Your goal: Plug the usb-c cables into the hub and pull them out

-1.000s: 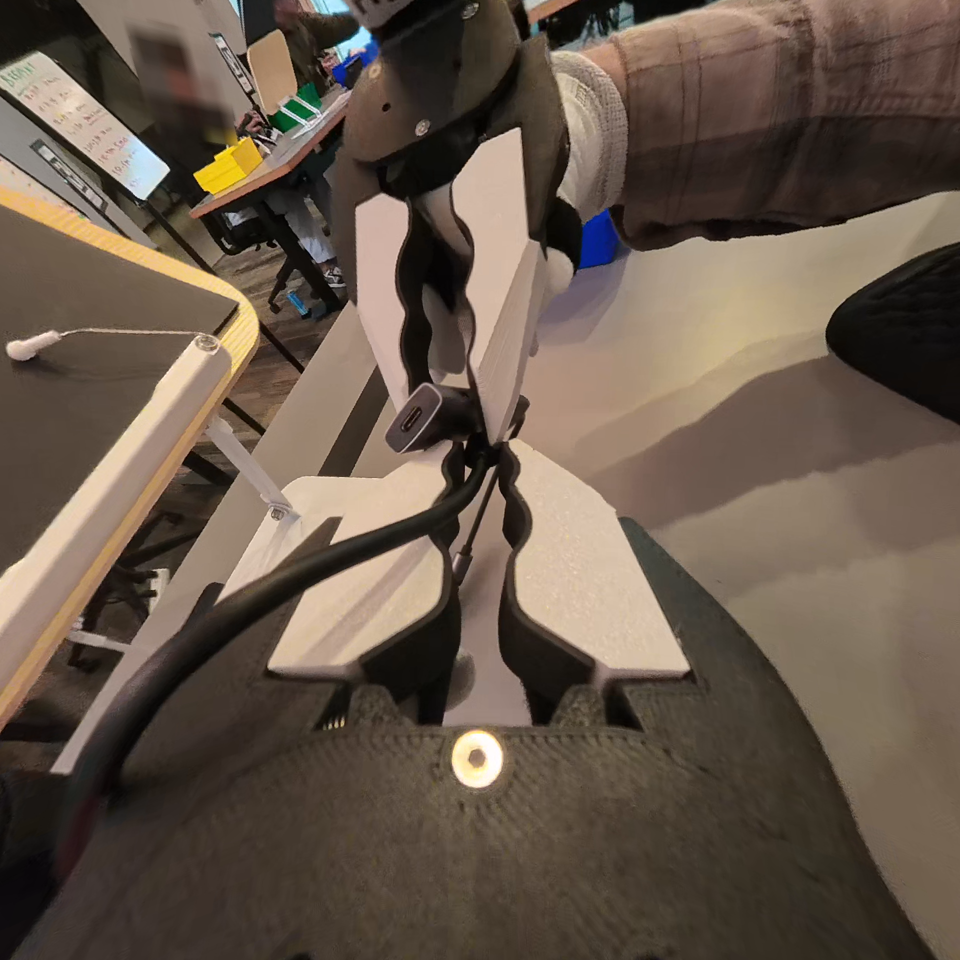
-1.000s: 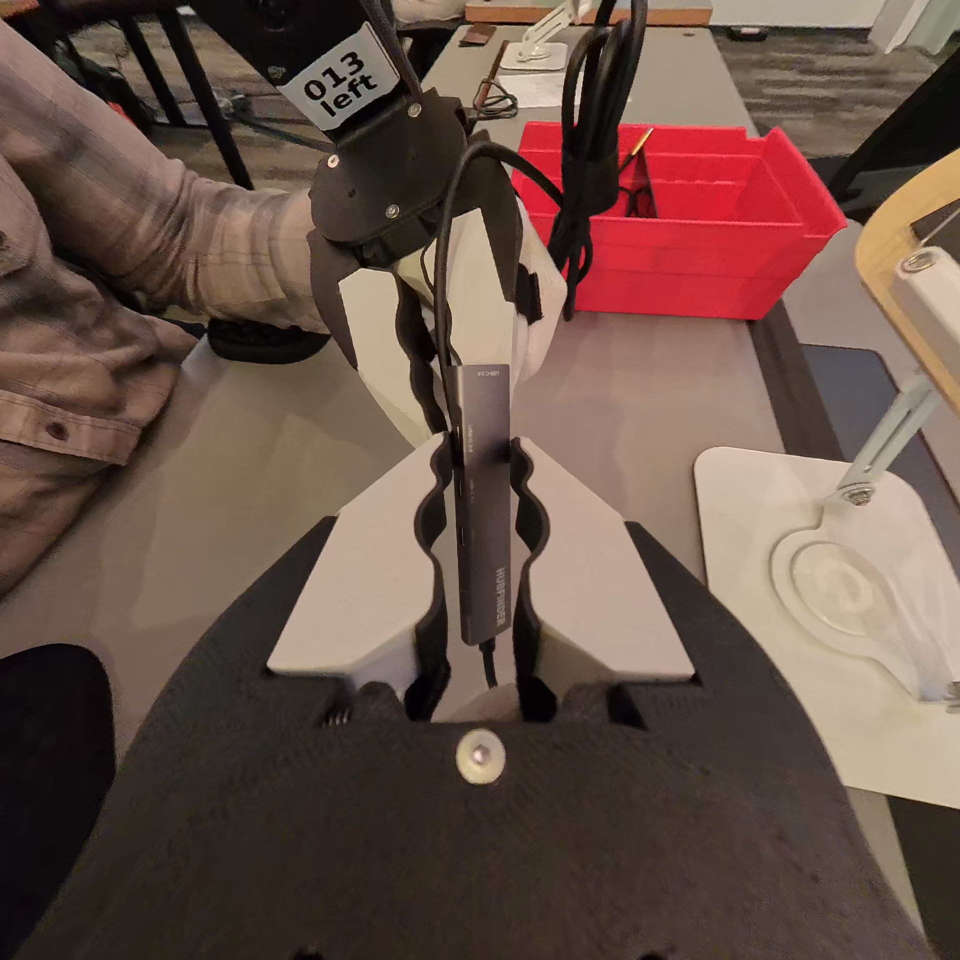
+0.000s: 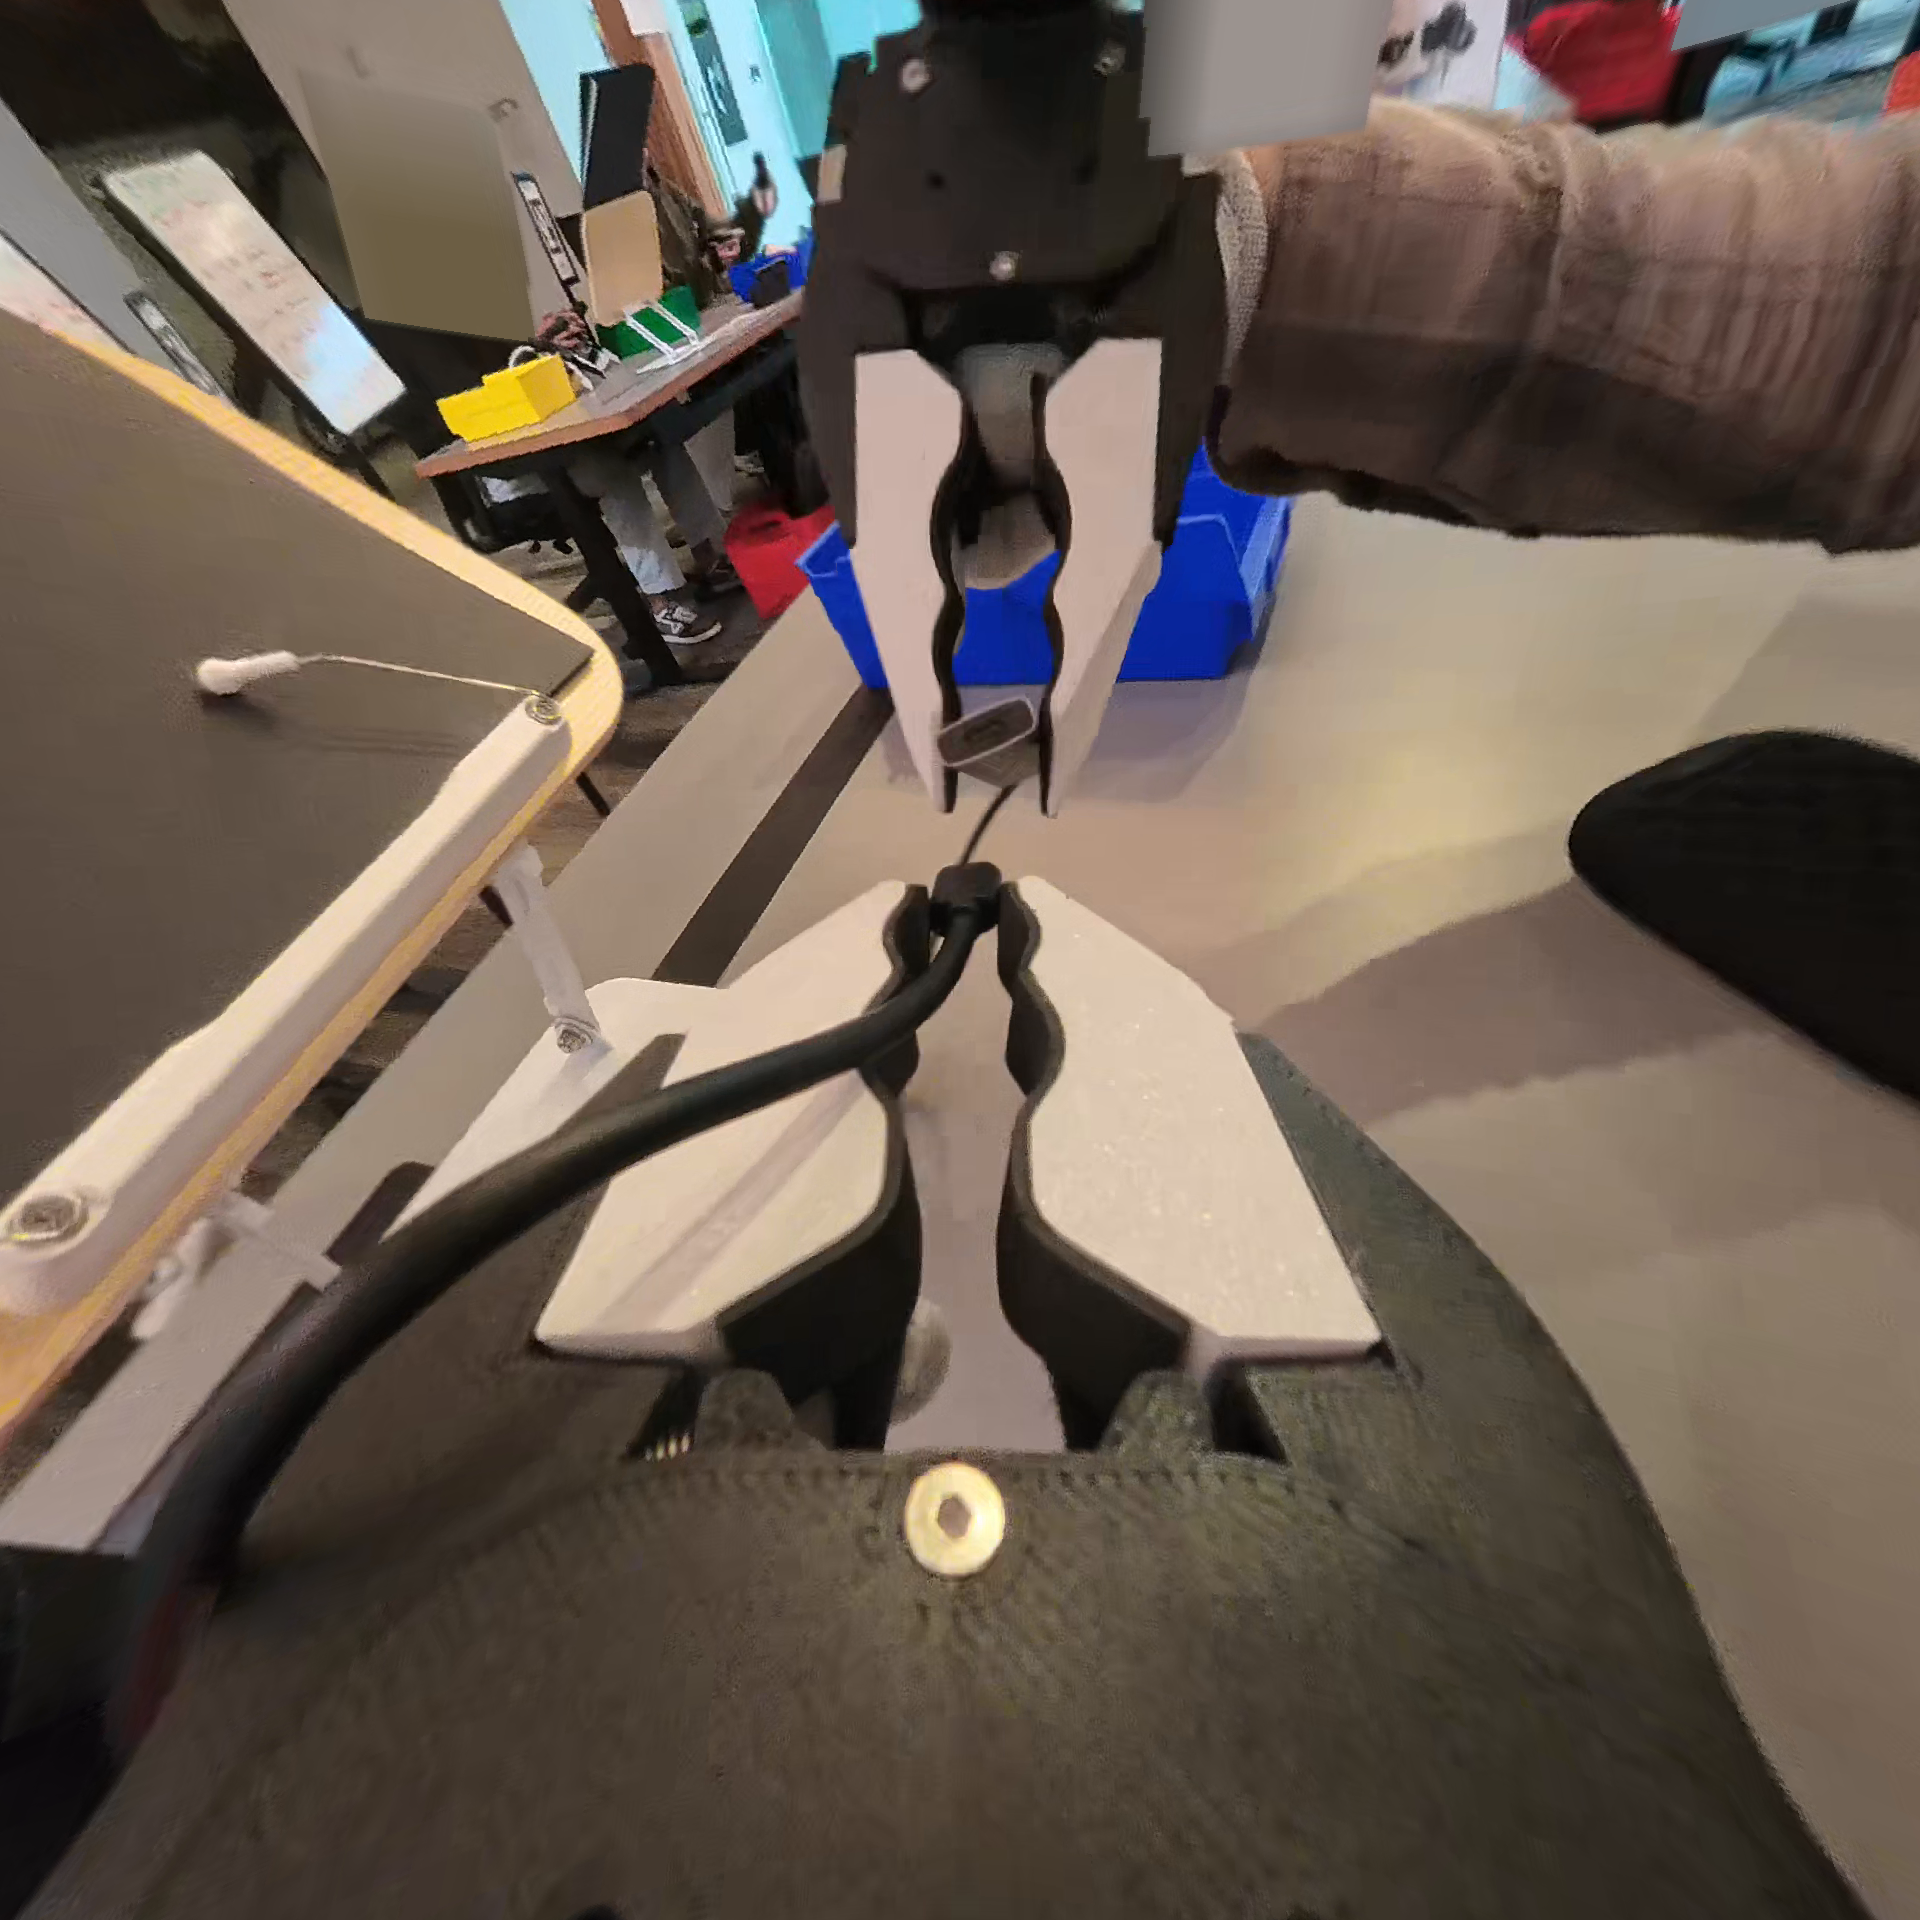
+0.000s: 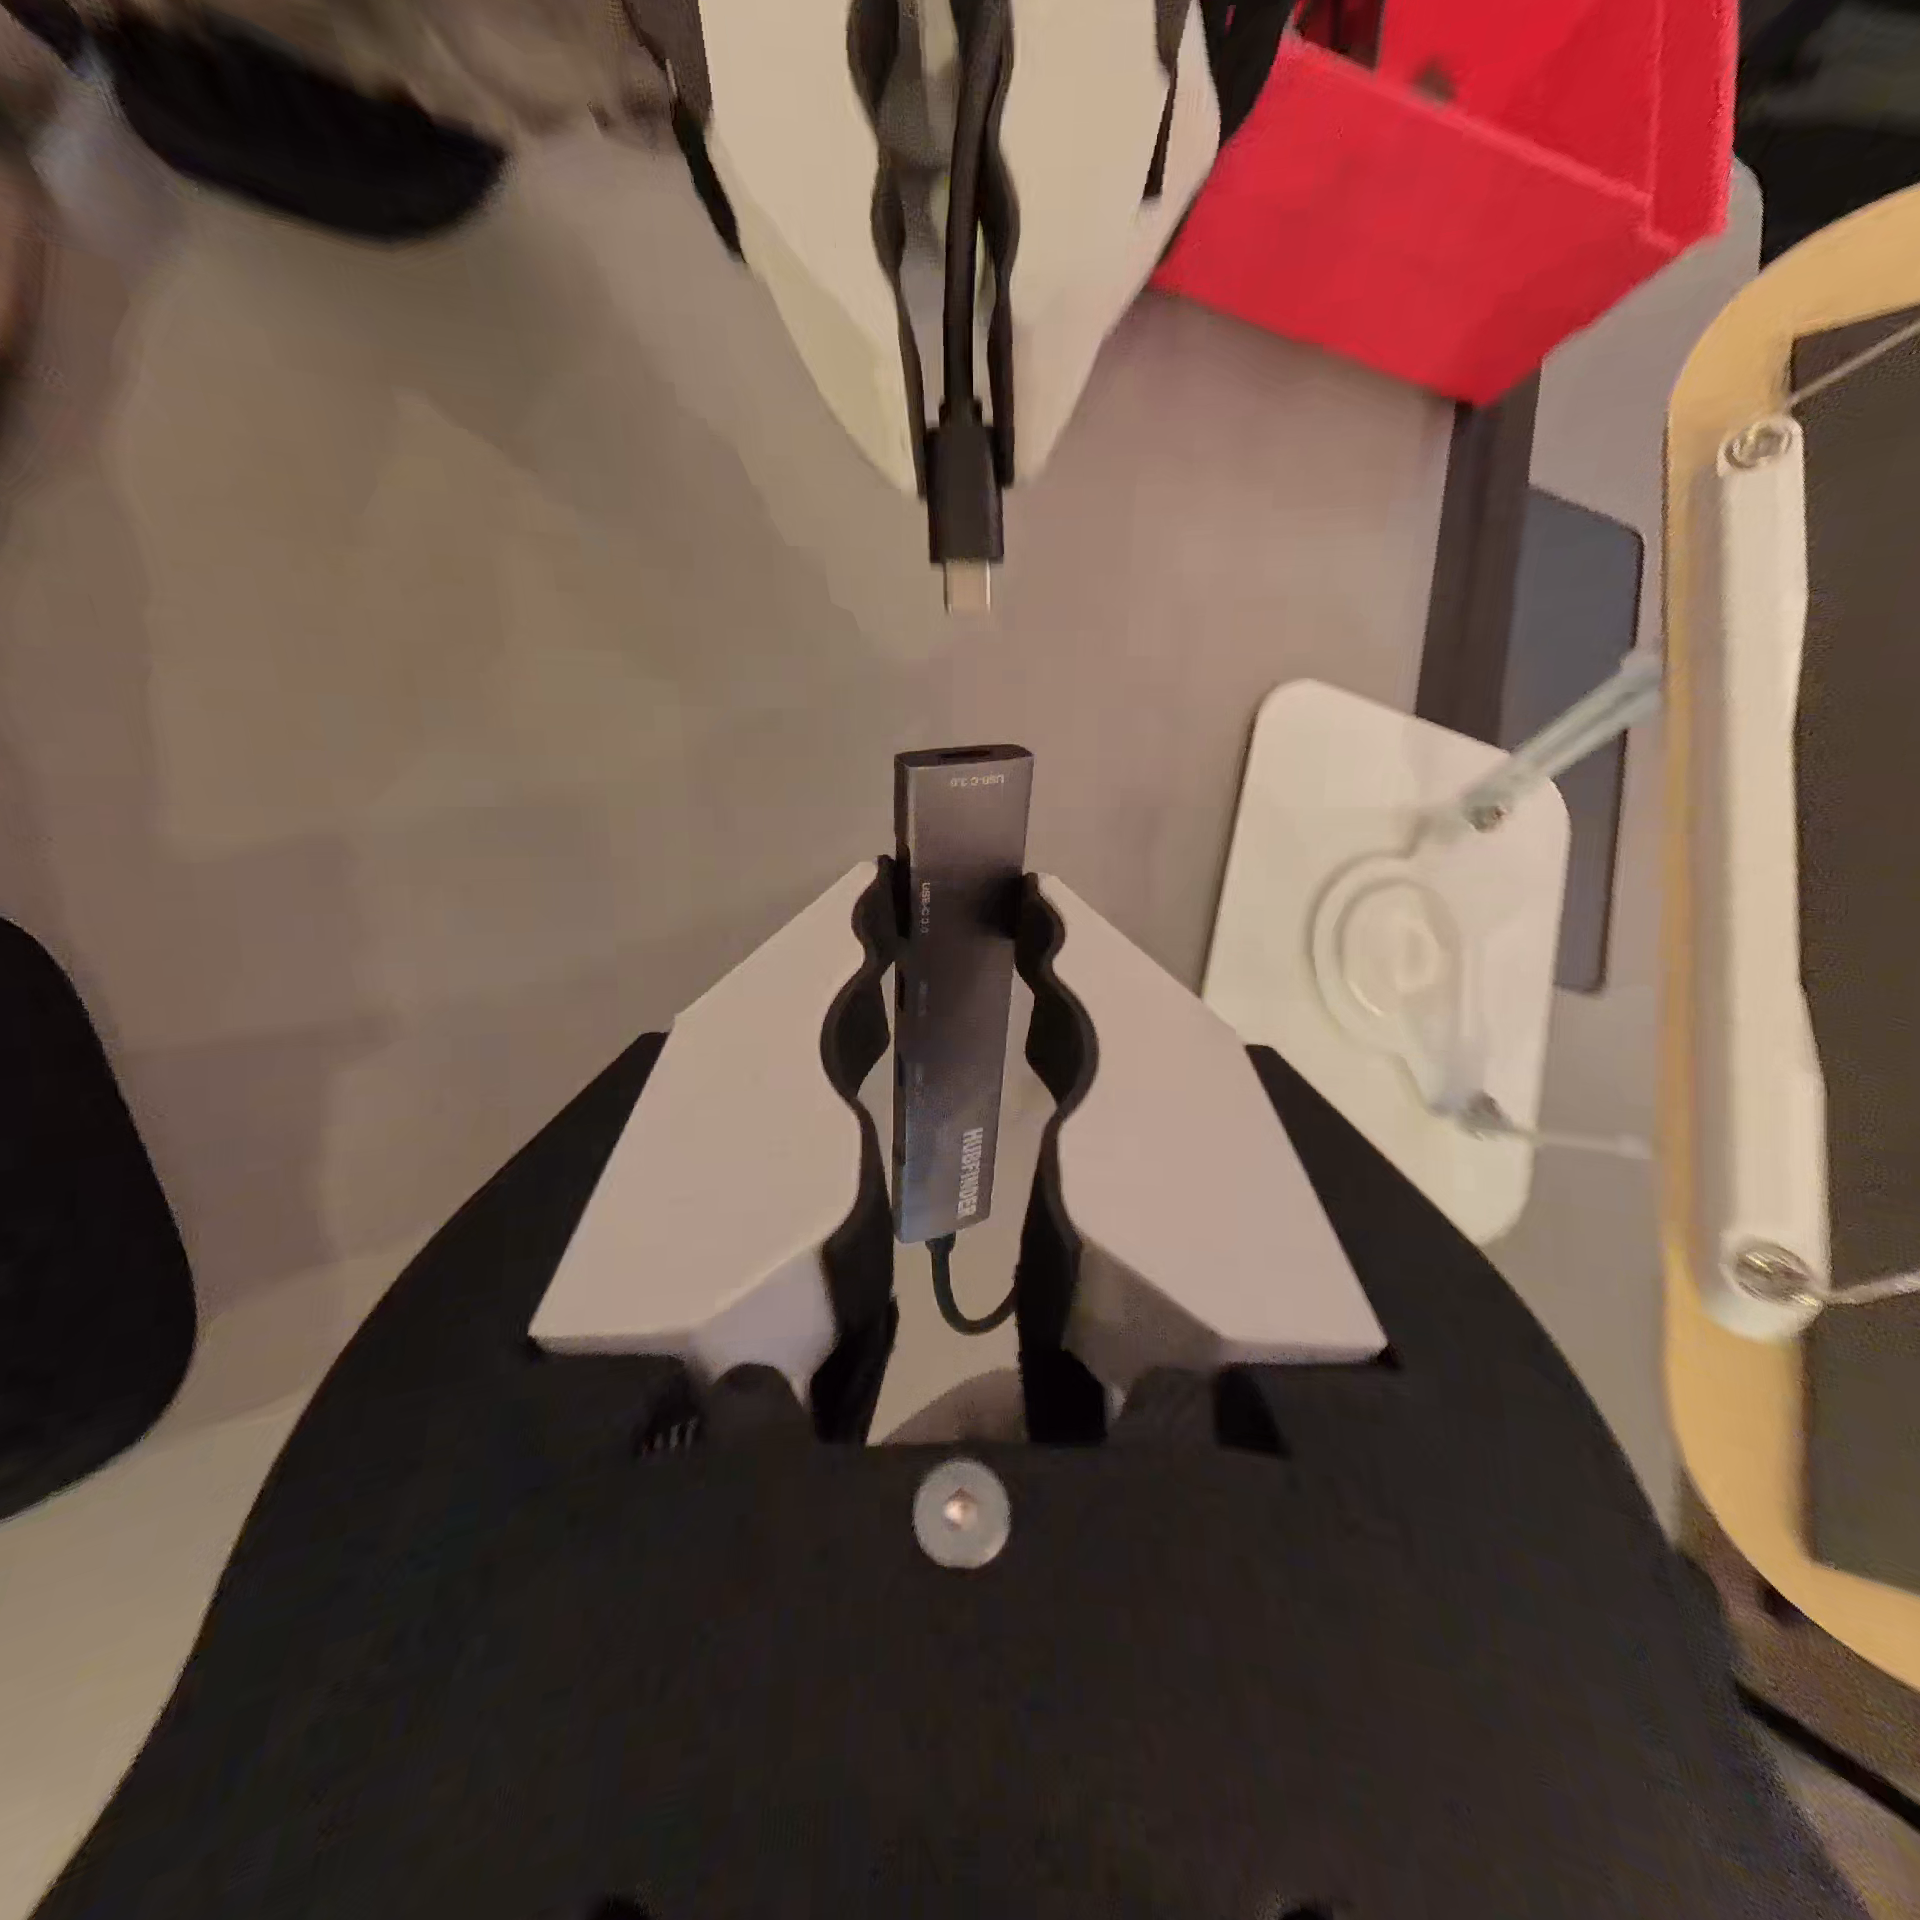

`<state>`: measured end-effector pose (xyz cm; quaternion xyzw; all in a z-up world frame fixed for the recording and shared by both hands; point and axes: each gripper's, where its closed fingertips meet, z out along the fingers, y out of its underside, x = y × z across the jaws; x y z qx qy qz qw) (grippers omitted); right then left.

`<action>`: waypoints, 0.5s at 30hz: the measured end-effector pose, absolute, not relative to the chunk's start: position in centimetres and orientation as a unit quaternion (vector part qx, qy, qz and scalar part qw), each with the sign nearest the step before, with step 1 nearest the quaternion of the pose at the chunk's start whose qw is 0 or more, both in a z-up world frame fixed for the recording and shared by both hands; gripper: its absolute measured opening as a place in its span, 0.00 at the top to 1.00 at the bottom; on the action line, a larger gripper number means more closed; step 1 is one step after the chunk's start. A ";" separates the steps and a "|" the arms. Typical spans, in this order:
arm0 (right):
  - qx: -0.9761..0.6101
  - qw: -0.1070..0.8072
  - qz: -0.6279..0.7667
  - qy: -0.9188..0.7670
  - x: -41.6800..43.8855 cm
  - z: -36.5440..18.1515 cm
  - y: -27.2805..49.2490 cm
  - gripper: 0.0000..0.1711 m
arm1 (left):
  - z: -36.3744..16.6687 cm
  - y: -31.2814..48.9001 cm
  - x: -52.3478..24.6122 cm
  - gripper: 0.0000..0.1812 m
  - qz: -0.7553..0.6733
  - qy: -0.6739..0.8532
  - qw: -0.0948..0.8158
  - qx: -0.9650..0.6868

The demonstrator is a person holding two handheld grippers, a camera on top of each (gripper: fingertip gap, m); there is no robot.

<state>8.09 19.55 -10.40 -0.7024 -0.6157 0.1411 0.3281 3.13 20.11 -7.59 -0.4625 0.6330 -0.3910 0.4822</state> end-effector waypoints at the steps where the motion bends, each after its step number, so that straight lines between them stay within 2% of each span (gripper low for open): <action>1: -0.706 0.316 0.114 -0.623 8.5 -10.6 19.7 0.89 | -7.4 20.1 3.1 0.93 -0.402 0.627 0.476 -0.468; 7: -0.715 0.235 -0.003 -0.658 10.1 -11.9 20.3 0.89 | -6.3 20.2 3.6 0.93 -0.447 0.580 0.452 -0.510; 15: -0.707 0.214 -0.018 -0.674 10.0 -10.2 20.6 0.89 | -6.7 20.2 4.6 0.93 -0.469 0.550 0.442 -0.530</action>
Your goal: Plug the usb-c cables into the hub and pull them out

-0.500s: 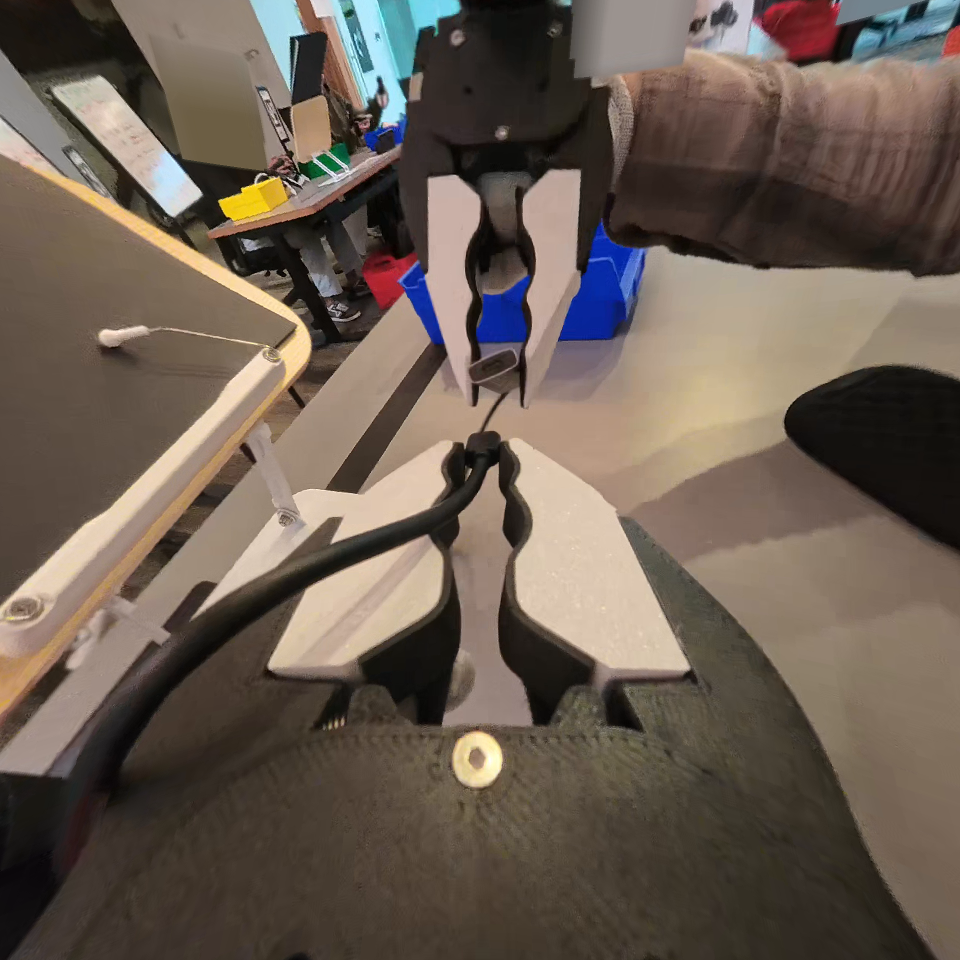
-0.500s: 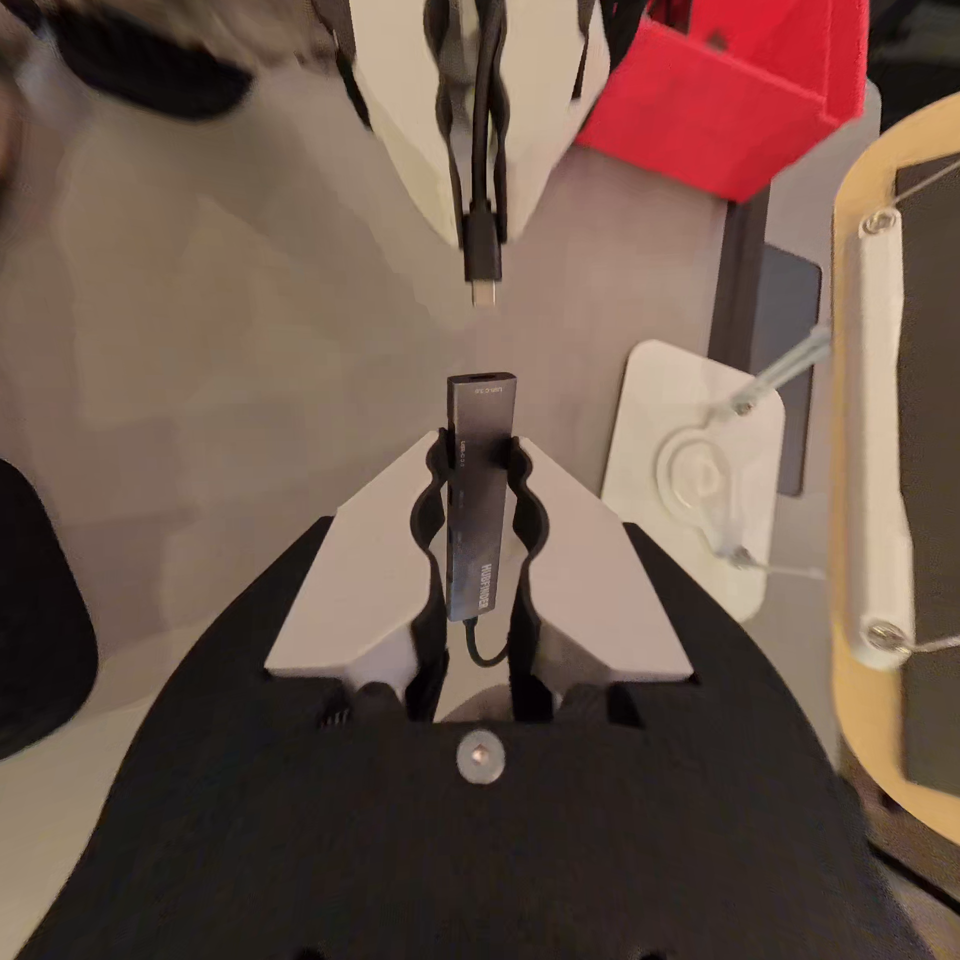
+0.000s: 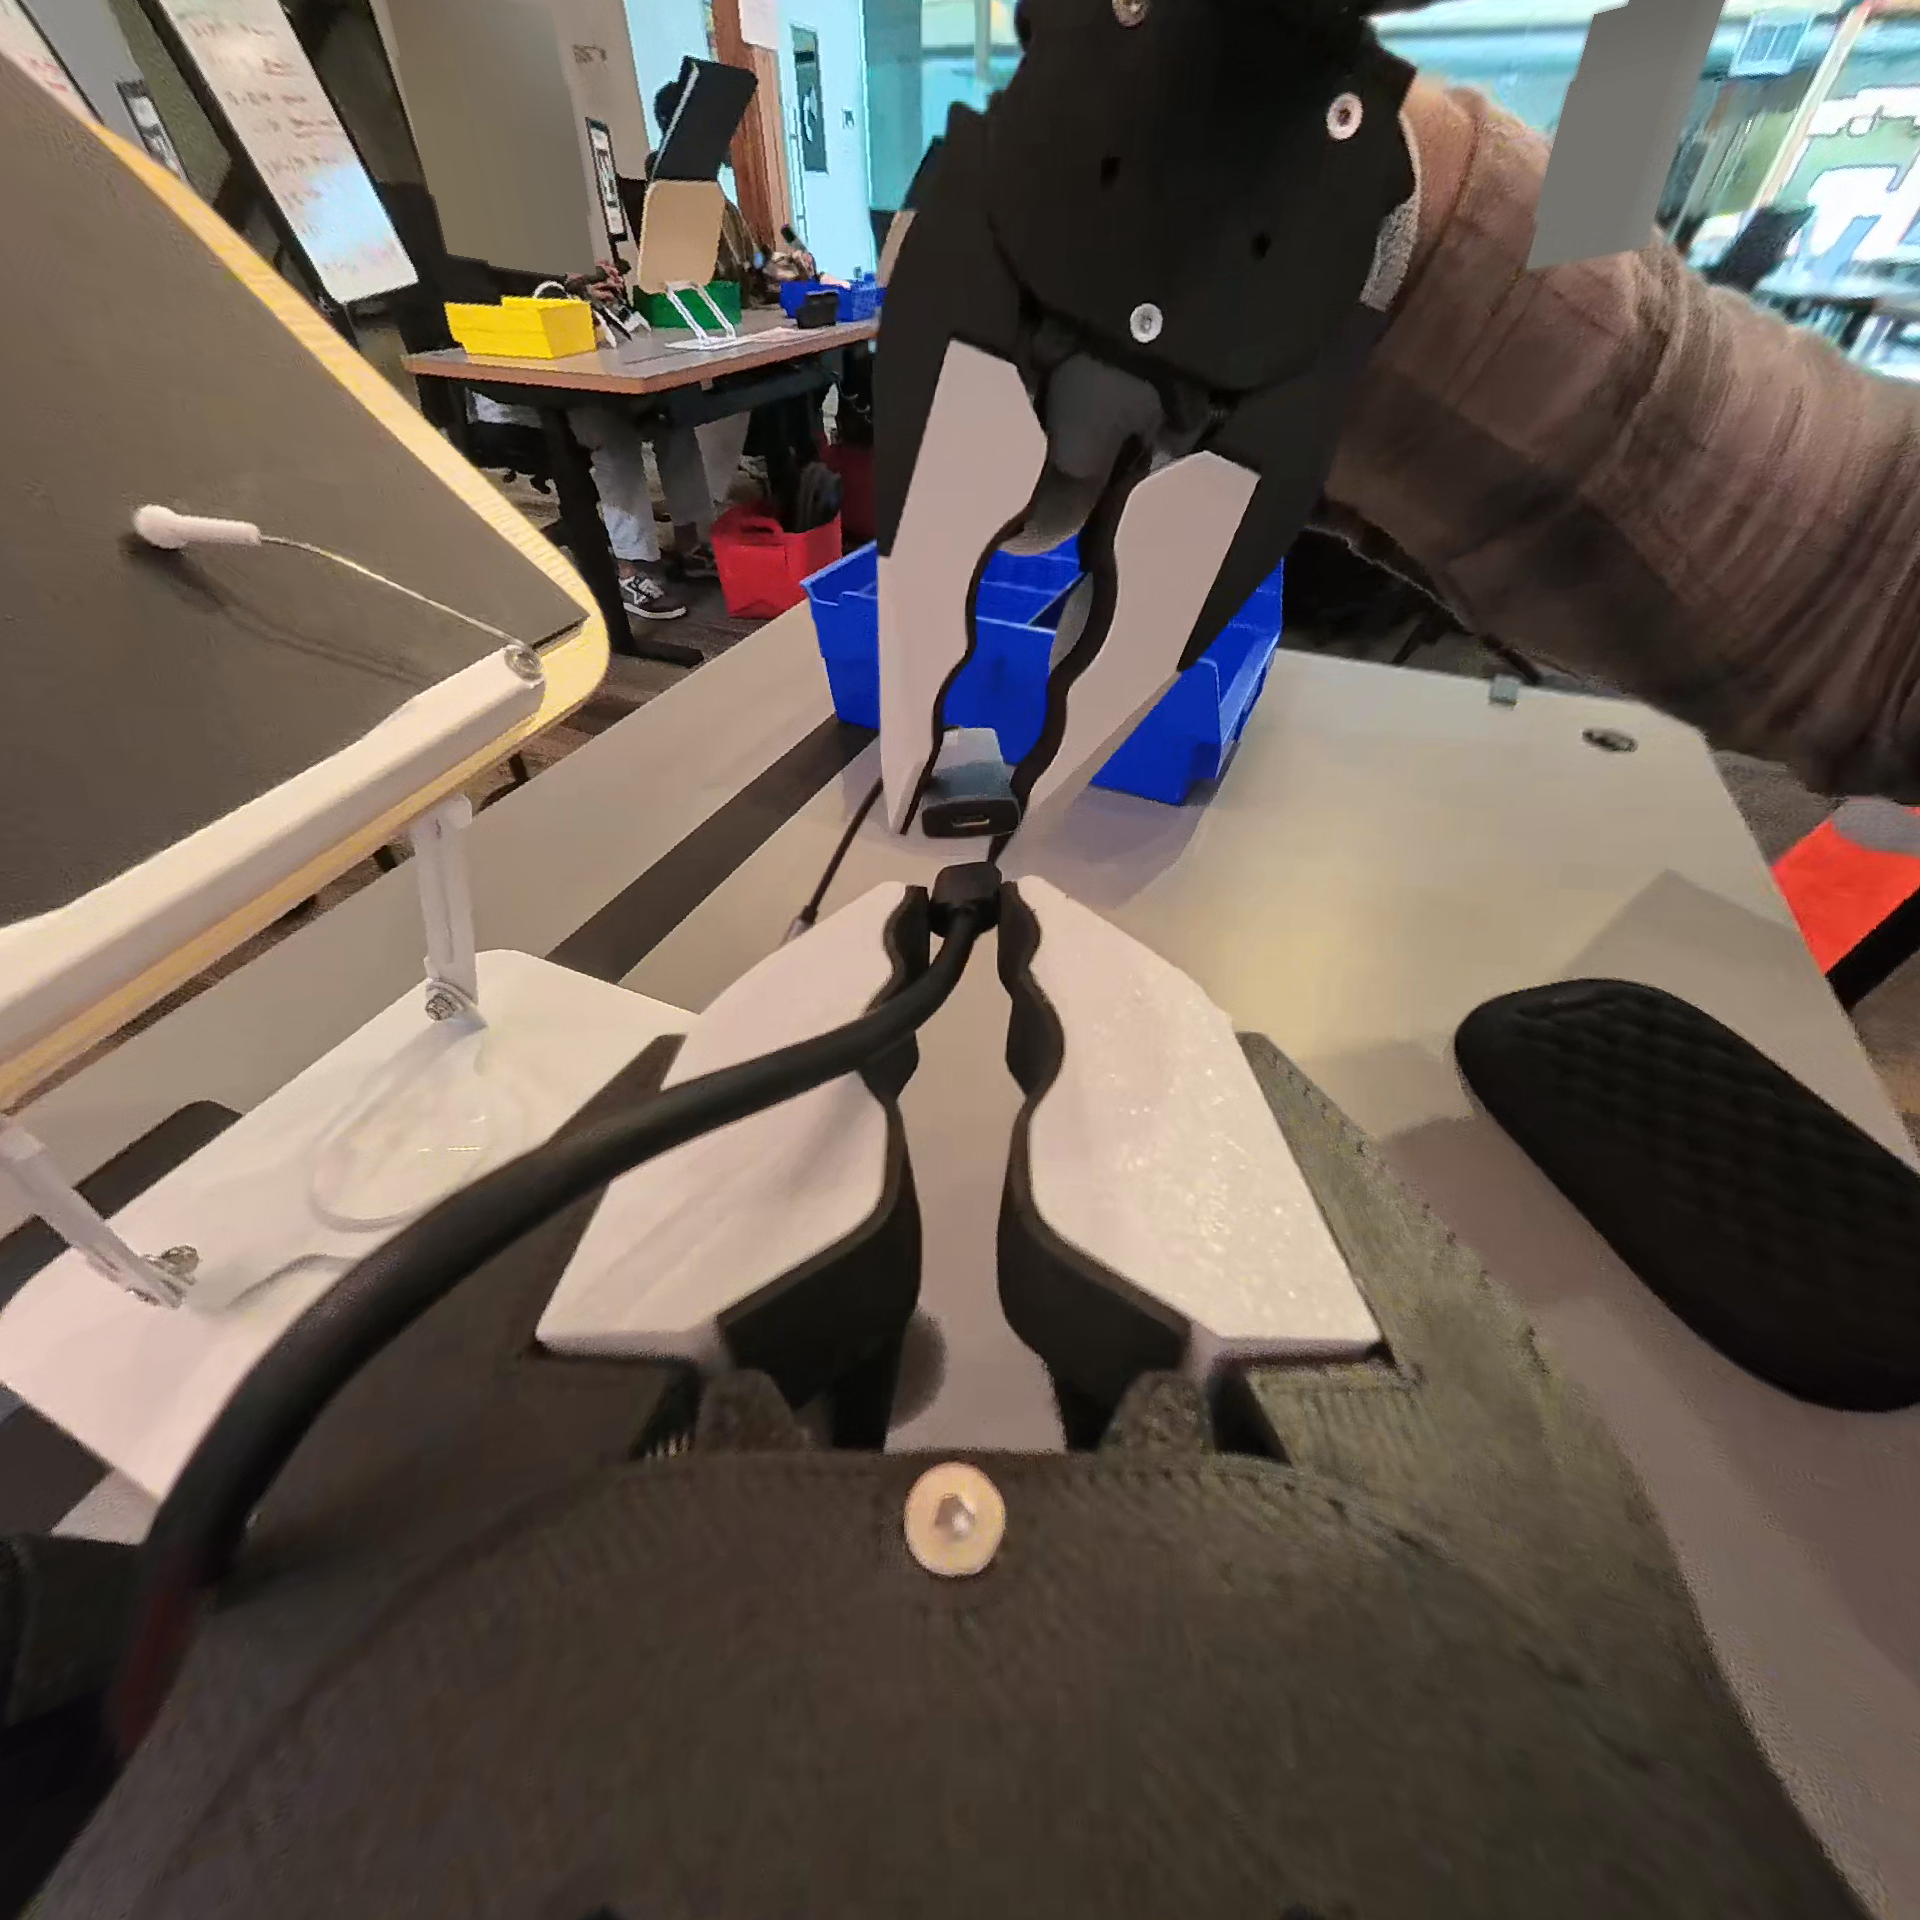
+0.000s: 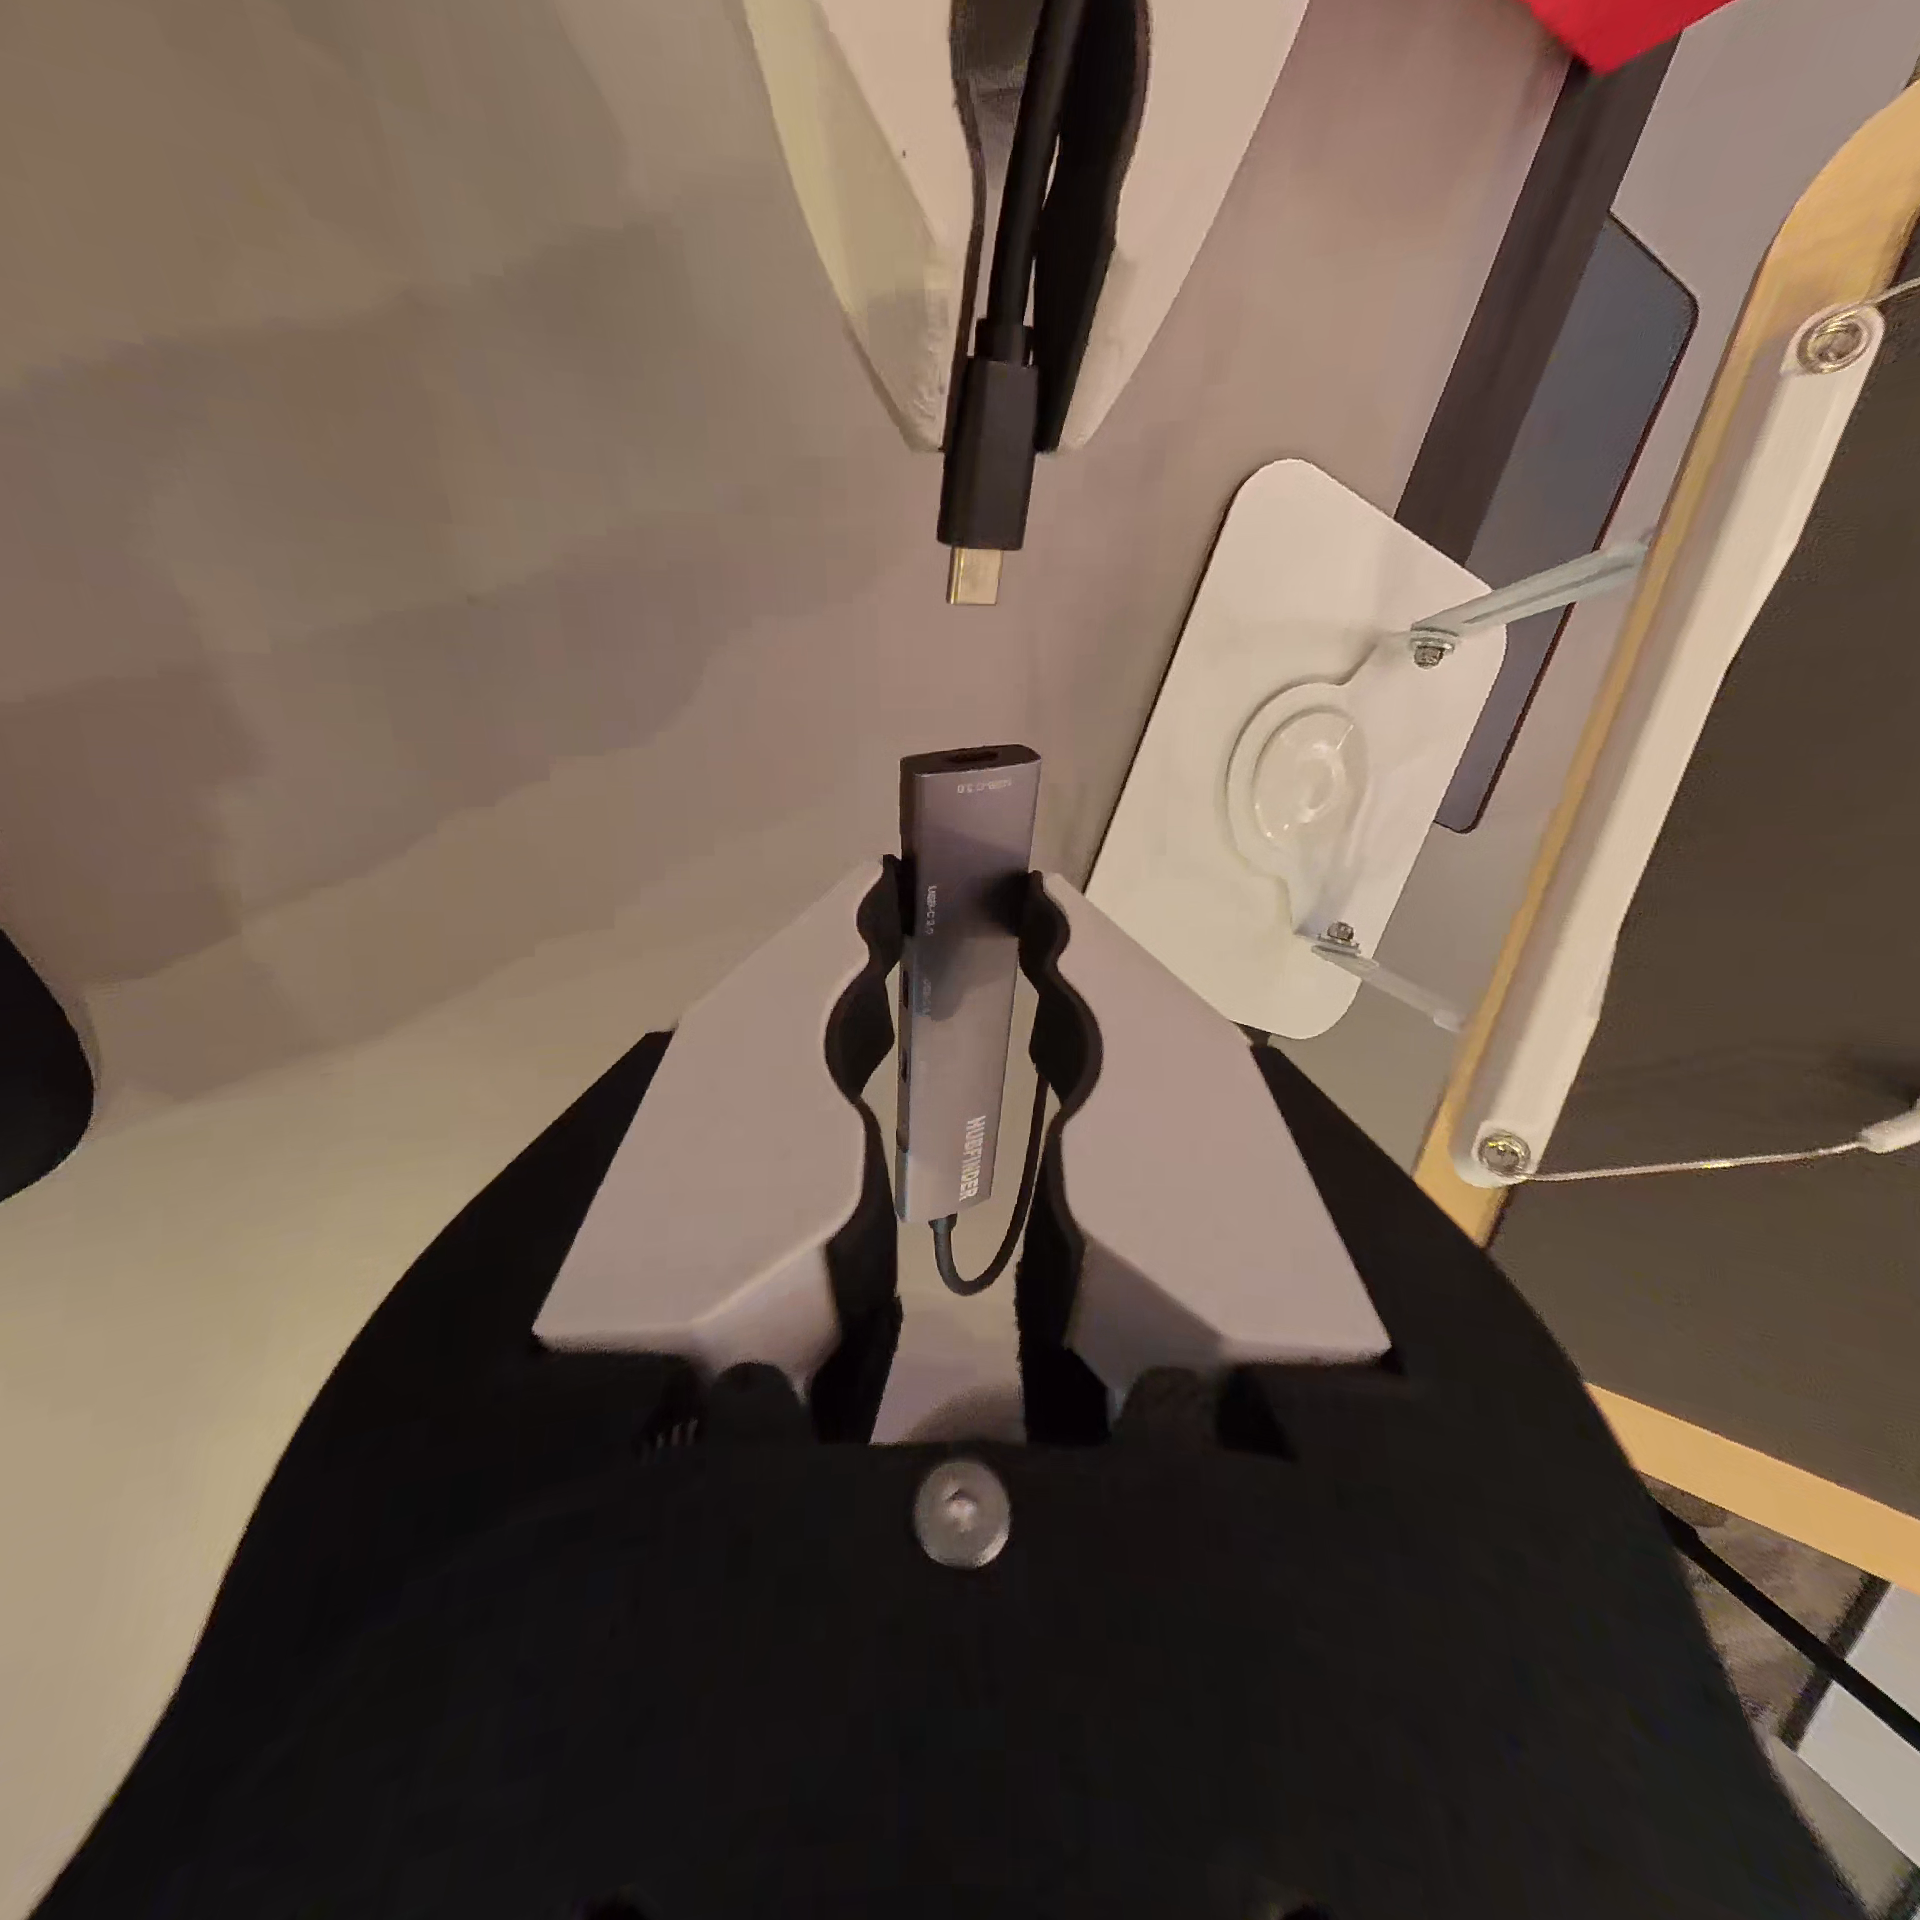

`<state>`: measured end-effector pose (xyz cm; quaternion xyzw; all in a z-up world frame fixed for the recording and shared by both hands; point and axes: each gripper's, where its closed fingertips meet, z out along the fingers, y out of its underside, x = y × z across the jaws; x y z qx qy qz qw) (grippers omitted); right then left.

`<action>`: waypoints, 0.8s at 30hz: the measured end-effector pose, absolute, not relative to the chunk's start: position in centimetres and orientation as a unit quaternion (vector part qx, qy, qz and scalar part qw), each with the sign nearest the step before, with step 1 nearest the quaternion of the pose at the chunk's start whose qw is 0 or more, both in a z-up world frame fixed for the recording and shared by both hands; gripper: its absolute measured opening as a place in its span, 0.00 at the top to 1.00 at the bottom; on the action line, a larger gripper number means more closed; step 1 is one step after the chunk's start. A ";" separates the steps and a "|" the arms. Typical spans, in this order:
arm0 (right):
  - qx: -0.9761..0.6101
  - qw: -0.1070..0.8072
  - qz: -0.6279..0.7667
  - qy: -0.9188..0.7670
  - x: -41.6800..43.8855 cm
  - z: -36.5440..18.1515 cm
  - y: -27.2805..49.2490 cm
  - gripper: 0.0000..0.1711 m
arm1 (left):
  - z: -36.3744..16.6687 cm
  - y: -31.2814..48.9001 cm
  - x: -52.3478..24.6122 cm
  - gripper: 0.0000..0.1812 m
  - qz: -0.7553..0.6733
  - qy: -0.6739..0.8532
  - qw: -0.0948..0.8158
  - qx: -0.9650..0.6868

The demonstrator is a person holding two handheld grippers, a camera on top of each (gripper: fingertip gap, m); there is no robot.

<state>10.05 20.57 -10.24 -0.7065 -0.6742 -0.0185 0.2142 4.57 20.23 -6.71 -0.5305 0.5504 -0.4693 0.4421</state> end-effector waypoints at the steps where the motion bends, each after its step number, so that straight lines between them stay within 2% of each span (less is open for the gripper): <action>1: -0.707 0.210 -0.021 -0.675 10.2 -10.1 20.6 0.89 | -6.7 20.4 4.6 0.93 -0.474 0.543 0.442 -0.534; 24: -0.710 0.195 -0.031 -0.676 9.7 -10.8 21.1 0.89 | -7.2 20.6 6.3 0.93 -0.451 0.504 0.466 -0.571</action>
